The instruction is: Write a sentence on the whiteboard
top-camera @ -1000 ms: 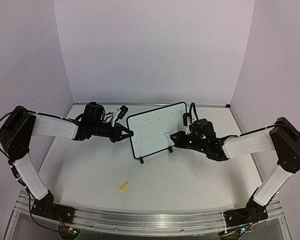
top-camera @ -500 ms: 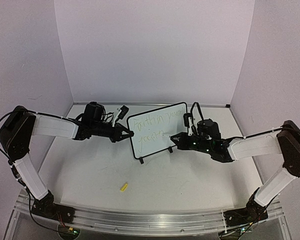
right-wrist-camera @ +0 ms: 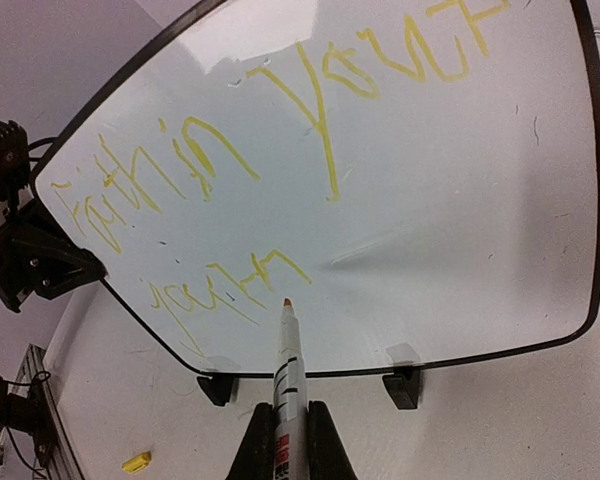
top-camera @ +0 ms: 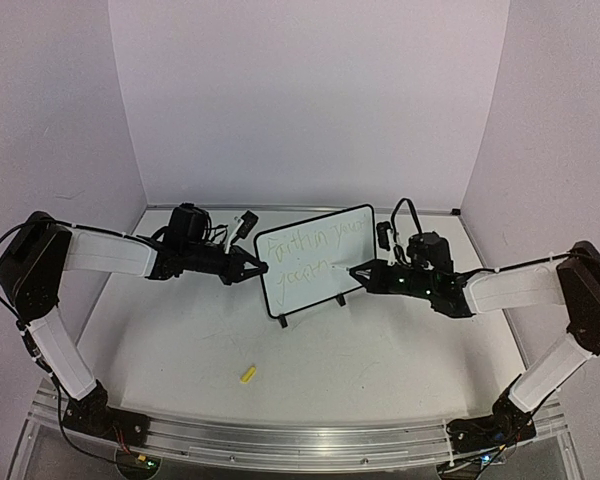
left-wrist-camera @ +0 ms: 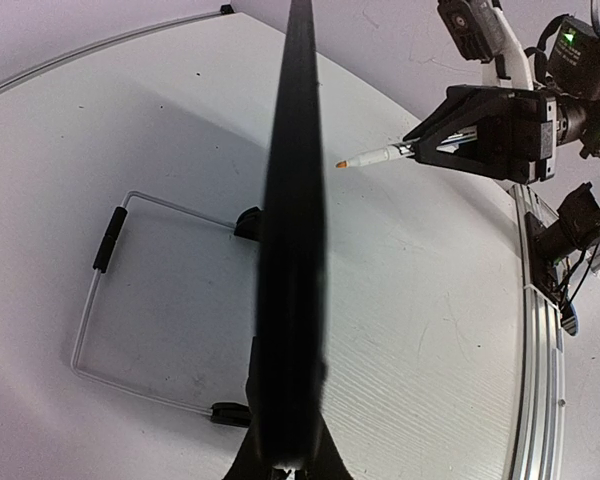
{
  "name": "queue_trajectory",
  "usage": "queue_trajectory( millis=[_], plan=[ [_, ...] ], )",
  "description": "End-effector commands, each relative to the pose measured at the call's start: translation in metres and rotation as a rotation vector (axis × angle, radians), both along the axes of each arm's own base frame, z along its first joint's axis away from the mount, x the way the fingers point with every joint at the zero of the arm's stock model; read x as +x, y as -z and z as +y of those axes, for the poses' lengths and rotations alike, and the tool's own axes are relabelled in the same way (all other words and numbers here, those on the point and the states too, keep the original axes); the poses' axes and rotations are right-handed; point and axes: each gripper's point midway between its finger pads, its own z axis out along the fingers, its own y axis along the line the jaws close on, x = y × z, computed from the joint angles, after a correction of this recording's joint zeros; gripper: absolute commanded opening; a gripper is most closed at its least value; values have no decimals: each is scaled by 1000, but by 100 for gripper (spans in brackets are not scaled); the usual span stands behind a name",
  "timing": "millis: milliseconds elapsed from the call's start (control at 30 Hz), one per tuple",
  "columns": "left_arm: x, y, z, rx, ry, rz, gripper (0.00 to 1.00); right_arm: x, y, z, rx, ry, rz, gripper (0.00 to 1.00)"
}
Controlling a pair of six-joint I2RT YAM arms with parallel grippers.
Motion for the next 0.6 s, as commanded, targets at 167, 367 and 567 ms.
queue_trajectory(
  millis=[167, 367, 567],
  plan=[
    [-1, -10, -7, -6, 27, -7, 0, 21, -8, 6, 7, 41, -33, 0],
    [-1, -11, -7, -8, 27, -6, 0, 29, -8, 5, 5, 72, -35, 0],
    [-2, -10, -7, -8, 28, -5, 0, 34, -4, 5, -4, 81, -30, 0]
  ],
)
